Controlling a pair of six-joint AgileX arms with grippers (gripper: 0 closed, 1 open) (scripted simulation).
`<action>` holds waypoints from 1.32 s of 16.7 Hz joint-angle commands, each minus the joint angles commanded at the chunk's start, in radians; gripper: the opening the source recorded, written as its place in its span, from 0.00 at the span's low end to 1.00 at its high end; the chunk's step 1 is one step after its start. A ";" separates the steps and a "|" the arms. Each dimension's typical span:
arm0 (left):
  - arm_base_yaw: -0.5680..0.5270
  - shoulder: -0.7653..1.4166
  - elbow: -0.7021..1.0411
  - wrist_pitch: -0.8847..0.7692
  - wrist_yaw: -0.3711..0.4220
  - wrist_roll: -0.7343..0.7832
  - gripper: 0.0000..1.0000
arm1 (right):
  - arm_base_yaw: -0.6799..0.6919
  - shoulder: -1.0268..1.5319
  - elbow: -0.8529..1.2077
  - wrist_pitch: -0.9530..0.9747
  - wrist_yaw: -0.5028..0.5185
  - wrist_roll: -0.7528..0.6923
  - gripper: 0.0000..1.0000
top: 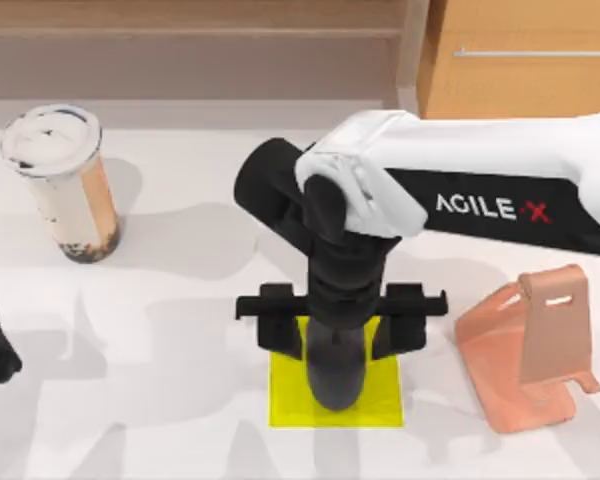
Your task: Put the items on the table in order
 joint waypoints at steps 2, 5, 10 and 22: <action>0.000 0.000 0.000 0.000 0.000 0.000 1.00 | 0.000 0.000 0.000 0.000 0.000 0.000 1.00; 0.000 0.000 0.000 0.000 0.000 0.000 1.00 | 0.000 0.000 0.000 0.000 0.000 0.000 1.00; 0.000 0.000 0.000 0.000 0.000 0.000 1.00 | -0.002 -0.001 0.000 0.000 0.000 0.000 1.00; 0.000 0.000 0.000 0.000 0.000 0.000 1.00 | -0.658 -0.246 -0.014 0.010 0.012 -0.570 1.00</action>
